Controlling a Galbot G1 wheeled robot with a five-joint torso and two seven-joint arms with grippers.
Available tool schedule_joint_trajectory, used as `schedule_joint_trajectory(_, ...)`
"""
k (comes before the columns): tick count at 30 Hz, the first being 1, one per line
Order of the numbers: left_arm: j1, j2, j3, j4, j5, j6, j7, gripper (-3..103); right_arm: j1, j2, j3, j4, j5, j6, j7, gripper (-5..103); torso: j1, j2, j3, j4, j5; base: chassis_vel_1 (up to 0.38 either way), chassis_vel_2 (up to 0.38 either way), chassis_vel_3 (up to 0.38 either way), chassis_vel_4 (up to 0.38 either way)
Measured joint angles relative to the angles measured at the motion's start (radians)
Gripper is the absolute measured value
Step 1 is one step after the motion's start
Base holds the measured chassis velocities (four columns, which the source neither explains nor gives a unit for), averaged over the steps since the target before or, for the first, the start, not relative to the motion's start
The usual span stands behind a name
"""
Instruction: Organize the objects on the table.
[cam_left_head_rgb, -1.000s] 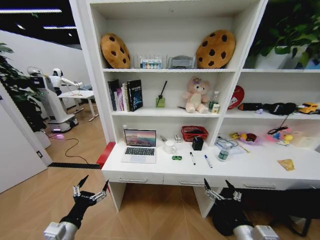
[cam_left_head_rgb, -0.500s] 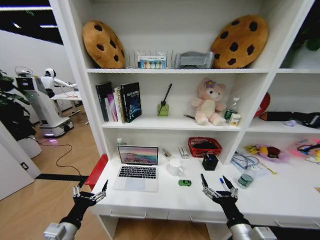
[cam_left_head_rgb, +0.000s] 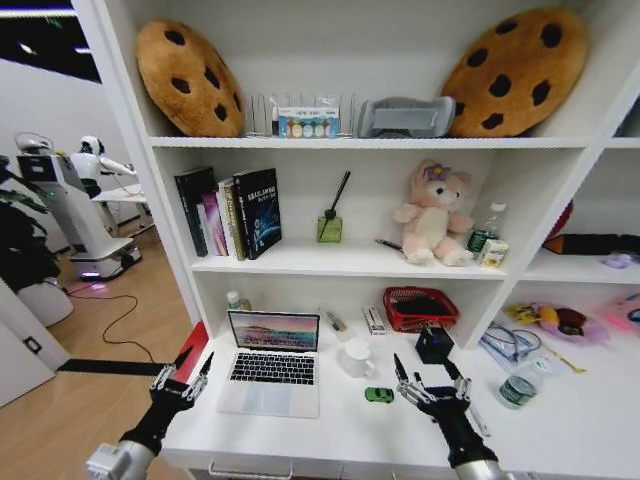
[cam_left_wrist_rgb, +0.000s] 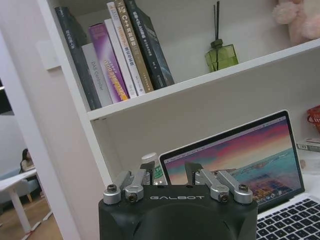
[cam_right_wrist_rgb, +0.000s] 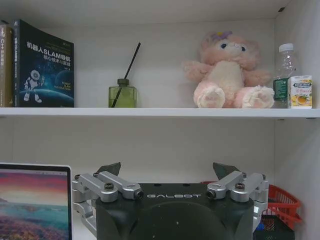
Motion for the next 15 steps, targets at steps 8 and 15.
schedule_joint_trajectory(8, -0.17, 0.294, -0.004, 0.15, -0.022, 0.001, 0.064, 11, 0.003, 0.005, -0.011, -0.055, -0.029, 0.009, -0.007, 100, 0.002, -0.001, 0.001, -0.0003, -0.0003, 0.0, 0.0, 0.0, 0.0)
schedule_joint_trajectory(15, -0.333, 0.517, 0.053, 0.26, -0.041, 0.0, 0.199, 0, 0.027, 0.017, -0.027, -0.085, -0.046, 0.002, -0.007, 100, 0.002, -0.001, 0.001, -0.0001, -0.0003, 0.0, 0.0, 0.0, 0.0)
